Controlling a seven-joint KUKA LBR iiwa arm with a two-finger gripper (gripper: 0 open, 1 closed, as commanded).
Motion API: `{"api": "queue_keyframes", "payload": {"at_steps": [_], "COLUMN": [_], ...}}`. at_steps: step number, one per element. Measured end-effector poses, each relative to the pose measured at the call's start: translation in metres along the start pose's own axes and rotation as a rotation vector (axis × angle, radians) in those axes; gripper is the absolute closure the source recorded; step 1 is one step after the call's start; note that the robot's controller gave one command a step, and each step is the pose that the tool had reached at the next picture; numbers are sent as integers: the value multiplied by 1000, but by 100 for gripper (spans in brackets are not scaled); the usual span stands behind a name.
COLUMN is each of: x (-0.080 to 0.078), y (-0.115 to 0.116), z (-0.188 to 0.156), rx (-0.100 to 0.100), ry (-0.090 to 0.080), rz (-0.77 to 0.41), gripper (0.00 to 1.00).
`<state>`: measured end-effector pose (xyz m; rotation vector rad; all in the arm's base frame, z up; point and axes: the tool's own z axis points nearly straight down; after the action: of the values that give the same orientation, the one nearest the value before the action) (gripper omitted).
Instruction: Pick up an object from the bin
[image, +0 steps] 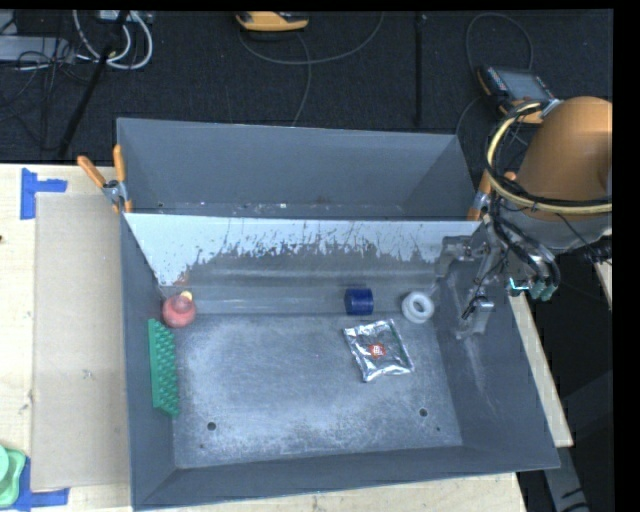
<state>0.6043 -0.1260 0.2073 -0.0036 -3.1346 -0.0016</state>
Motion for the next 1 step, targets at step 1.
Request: {"api": "queue_keyframes", "payload": {"at_steps": [1], "x": [13], "y": [31], "z": [142], "rx": [-2], "ry": [0], "rz": [175], "gripper": [0]}}
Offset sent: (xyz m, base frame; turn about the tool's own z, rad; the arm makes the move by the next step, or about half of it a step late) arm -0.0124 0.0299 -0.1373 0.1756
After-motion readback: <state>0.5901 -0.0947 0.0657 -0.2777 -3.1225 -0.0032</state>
